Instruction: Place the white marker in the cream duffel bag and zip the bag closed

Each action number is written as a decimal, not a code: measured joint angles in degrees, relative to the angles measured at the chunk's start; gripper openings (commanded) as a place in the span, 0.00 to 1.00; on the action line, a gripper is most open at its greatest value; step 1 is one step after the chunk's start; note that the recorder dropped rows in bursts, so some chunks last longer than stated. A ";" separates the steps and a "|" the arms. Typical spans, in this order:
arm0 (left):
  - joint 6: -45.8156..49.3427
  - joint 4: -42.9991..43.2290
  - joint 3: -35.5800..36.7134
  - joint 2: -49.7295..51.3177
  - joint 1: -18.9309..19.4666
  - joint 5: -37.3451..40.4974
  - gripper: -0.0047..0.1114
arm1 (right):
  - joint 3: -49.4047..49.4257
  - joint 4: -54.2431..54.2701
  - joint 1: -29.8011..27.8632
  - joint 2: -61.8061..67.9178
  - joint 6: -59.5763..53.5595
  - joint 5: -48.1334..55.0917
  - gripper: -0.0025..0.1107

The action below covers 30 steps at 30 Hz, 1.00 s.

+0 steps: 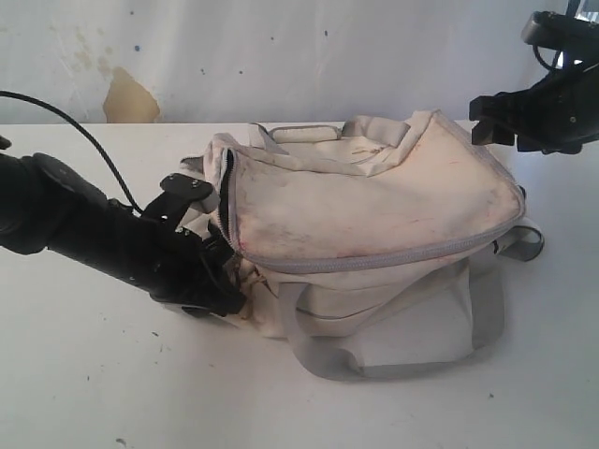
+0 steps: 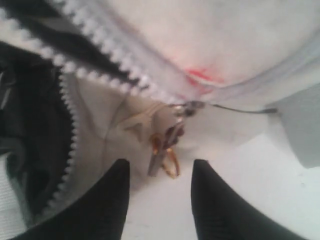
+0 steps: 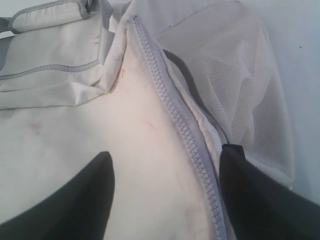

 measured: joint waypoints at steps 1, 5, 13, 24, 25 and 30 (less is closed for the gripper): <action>2.01 -1.76 0.00 0.00 0.00 0.85 0.40 | 0.00 0.11 0.00 0.00 0.00 0.00 0.53; 7.84 -7.00 0.00 0.00 -0.14 1.43 0.40 | 0.00 0.22 0.00 0.00 0.00 0.00 0.53; 17.39 -16.76 0.00 1.94 -0.14 2.33 0.40 | 0.00 0.22 0.00 0.00 0.00 0.00 0.53; 22.73 -20.77 0.00 5.11 -0.14 2.70 0.32 | 0.00 0.22 0.00 0.00 0.00 0.00 0.53; 23.11 -21.34 0.00 5.11 -0.14 2.70 0.29 | 0.00 0.22 0.00 0.00 0.00 0.00 0.53; 23.95 -22.01 -0.70 5.11 -0.14 2.80 0.10 | 0.00 0.22 0.00 0.00 0.00 -0.11 0.53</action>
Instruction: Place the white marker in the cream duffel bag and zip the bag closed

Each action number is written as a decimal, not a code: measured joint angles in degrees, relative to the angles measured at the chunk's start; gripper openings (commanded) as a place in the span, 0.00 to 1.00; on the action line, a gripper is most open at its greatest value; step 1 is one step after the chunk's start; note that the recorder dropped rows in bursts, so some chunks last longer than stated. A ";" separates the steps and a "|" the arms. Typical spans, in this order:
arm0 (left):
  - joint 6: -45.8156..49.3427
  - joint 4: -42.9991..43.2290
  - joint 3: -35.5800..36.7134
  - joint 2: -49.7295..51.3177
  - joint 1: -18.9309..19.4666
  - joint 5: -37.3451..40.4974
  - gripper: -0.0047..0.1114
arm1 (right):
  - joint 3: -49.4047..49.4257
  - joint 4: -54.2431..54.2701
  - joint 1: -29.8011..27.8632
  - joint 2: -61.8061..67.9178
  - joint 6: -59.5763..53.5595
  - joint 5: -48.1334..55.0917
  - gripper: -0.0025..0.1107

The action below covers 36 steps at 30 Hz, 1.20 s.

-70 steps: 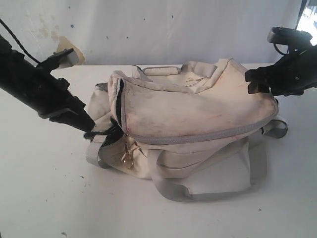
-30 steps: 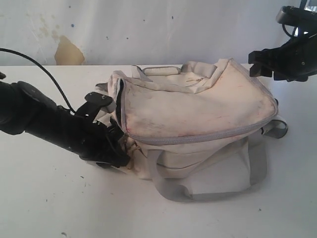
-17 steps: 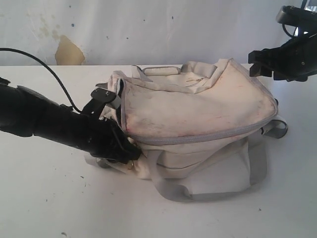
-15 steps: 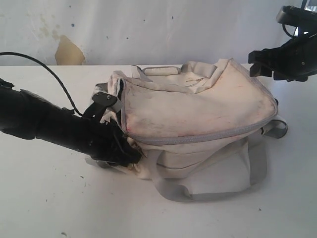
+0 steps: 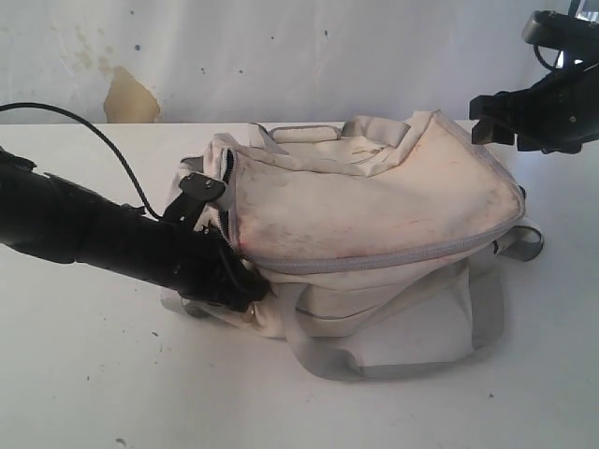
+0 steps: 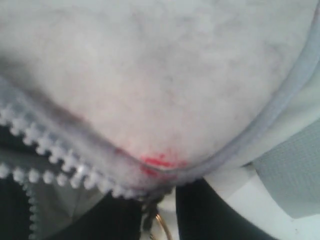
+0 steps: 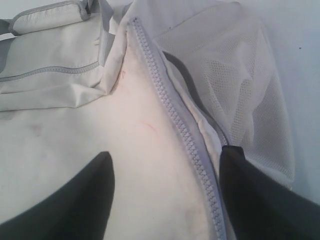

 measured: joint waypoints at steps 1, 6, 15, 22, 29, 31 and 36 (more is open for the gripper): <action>0.00 0.00 -0.13 0.00 0.00 0.00 0.05 | 0.00 0.00 0.00 0.00 0.00 0.00 0.53; -0.97 3.71 -0.47 0.00 0.00 0.10 0.04 | 0.00 0.00 0.00 0.00 0.00 0.00 0.53; -11.05 14.67 -0.47 -5.67 0.00 0.48 0.04 | 0.00 0.30 0.00 0.00 0.00 -0.10 0.53; -23.26 25.45 -0.47 -11.29 0.00 2.06 0.04 | 0.00 0.83 0.00 -0.14 0.00 0.45 0.53; -41.09 41.41 -3.53 -13.71 0.00 8.11 0.04 | 0.00 1.06 3.05 -2.03 -4.07 1.90 0.49; -45.07 45.28 -5.35 -13.71 0.00 10.76 0.04 | 0.00 1.06 4.30 -2.40 -4.75 4.38 0.48; -56.46 55.08 -11.39 -13.71 0.00 19.93 0.04 | 0.00 1.18 7.06 -2.52 -9.61 16.54 0.45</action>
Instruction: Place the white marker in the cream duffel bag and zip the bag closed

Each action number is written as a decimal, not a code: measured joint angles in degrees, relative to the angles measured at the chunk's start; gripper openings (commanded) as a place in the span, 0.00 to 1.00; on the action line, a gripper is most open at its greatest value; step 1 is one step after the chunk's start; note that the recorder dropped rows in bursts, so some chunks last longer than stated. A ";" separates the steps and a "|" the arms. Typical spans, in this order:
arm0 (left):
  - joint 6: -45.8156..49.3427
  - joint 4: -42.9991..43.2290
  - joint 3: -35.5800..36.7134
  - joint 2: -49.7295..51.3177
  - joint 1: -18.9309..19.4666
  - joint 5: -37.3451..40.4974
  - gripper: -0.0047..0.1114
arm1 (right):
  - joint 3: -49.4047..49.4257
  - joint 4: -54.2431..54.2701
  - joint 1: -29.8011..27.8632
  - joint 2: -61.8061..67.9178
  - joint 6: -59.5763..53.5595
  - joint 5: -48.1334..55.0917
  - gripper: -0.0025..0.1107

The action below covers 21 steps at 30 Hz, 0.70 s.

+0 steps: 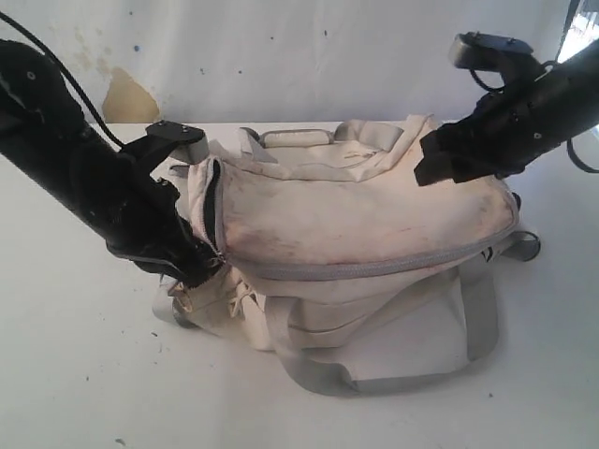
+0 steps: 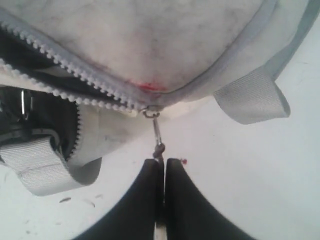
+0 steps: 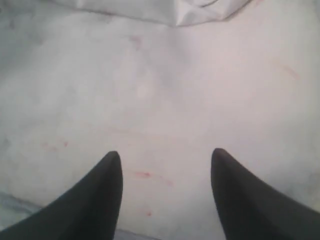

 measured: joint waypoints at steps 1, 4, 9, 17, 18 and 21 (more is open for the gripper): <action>-1.39 1.24 -0.71 0.00 0.00 1.39 0.04 | 0.00 0.00 0.40 0.00 -0.94 1.57 0.45; -3.39 3.36 -1.56 0.00 0.00 3.51 0.04 | 0.00 0.64 3.78 0.00 -6.31 6.85 0.45; -3.39 3.91 -1.60 0.00 0.00 0.21 0.04 | 0.00 1.28 9.34 0.00 -12.26 7.73 0.45; -4.57 4.18 -1.60 0.00 0.00 2.63 0.04 | 0.00 1.52 12.05 0.00 -13.49 7.61 0.45; -4.66 4.84 -1.60 0.00 0.00 3.01 0.04 | 0.00 1.52 12.05 0.00 -13.49 7.61 0.45; -4.79 6.11 -1.60 0.00 0.00 3.22 0.04 | 0.00 1.52 12.05 0.00 -13.49 8.47 0.45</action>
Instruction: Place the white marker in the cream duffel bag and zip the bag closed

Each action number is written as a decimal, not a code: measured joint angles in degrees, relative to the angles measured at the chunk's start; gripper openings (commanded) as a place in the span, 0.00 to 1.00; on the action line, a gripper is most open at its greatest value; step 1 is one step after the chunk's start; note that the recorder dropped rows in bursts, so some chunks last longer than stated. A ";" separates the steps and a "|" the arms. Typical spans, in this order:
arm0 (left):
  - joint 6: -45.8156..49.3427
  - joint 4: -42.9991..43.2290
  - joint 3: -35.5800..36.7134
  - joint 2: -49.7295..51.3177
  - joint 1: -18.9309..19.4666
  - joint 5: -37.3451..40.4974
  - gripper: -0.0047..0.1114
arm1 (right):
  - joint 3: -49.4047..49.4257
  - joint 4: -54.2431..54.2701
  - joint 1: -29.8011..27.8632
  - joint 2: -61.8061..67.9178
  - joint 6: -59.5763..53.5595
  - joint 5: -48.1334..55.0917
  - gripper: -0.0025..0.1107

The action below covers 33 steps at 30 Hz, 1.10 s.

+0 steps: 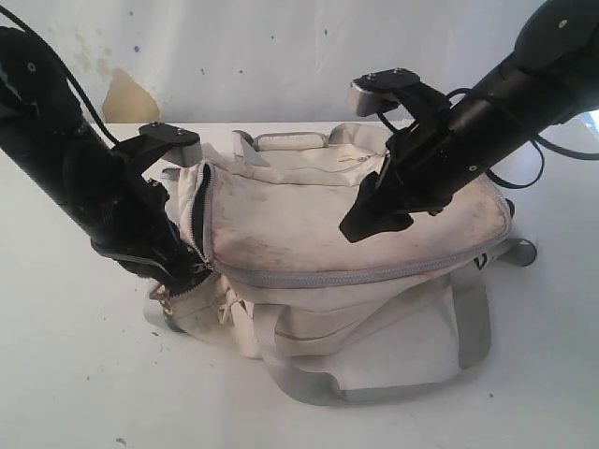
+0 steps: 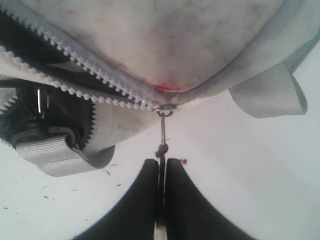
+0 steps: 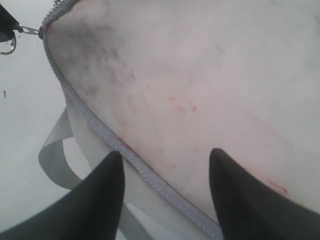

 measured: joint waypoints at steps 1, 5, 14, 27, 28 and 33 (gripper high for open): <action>0.00 0.28 0.00 0.00 0.00 0.10 0.04 | 0.00 0.00 0.00 0.00 0.00 0.54 0.45; 0.00 0.37 0.00 0.00 0.00 0.11 0.04 | 0.00 0.00 0.00 0.00 0.00 0.68 0.45; 0.00 -1.57 0.00 -0.39 0.00 -4.62 0.04 | 2.85 0.30 0.13 0.00 -11.75 1.20 0.45; 1.29 -10.10 -0.21 -0.79 0.26 -2.65 0.04 | 5.94 3.26 6.77 0.00 -26.84 -1.65 0.45; 1.29 -9.76 -0.56 -0.79 0.49 -1.96 0.04 | 6.03 3.26 7.23 0.00 -26.84 -2.72 0.45; -0.05 -5.82 -3.28 -0.79 2.33 2.22 0.04 | 6.03 3.61 9.47 0.00 -26.84 -6.45 0.45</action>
